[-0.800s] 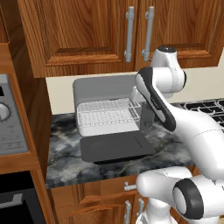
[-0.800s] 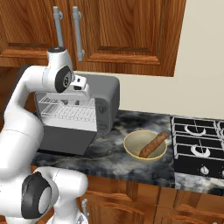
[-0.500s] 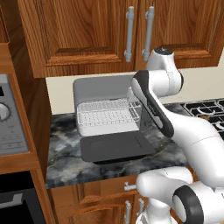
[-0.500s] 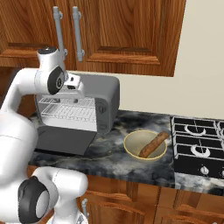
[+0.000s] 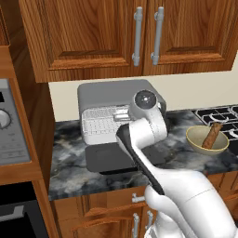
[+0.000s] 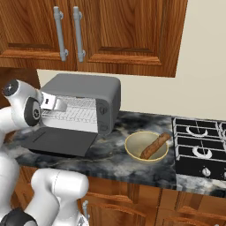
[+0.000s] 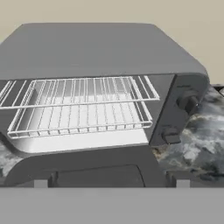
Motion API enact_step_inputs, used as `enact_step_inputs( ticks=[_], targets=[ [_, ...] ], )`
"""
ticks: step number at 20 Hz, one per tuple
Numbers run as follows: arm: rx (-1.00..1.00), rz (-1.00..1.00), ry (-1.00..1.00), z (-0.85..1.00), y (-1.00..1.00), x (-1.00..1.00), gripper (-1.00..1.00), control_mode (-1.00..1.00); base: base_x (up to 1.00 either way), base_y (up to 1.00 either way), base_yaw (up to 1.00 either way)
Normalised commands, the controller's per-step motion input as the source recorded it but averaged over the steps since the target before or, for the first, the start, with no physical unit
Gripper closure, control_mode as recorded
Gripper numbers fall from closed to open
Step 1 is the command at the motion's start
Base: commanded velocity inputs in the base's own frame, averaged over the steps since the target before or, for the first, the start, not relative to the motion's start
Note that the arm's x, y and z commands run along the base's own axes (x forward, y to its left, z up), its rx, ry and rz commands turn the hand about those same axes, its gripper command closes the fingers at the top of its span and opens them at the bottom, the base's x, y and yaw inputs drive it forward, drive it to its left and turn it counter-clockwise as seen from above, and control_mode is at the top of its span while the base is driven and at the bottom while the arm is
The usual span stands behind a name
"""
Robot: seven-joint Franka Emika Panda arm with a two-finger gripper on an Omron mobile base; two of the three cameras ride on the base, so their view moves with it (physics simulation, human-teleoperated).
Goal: Pick up the heated bread from the toaster oven and place it in the bowl. Then move the bread bowl to the dining counter.
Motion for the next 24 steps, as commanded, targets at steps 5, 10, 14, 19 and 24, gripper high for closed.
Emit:
enact_step_inputs(
  ticks=[5, 10, 14, 19, 24],
  targets=[
    [-0.01, -0.09, -0.38, -0.05, 0.47, -0.09, -1.00, -1.00, 0.00, 0.00, 0.00],
    [-0.03, 0.00, -0.42, -0.29, 0.11, 0.00, -1.00, -1.00, 0.00, 0.00, 0.00],
    [-0.06, 0.00, -0.36, -0.02, 0.01, 0.00, -1.00, -1.00, 0.00, 0.00, 0.00],
    [0.00, 0.00, -0.13, 0.06, 0.00, 0.09, -1.00, -1.00, 0.00, 0.00, 0.00],
    [0.00, 0.00, 0.00, 0.01, -0.02, 0.32, -1.00, -1.00, 0.00, 0.00, 0.00]
  ],
)
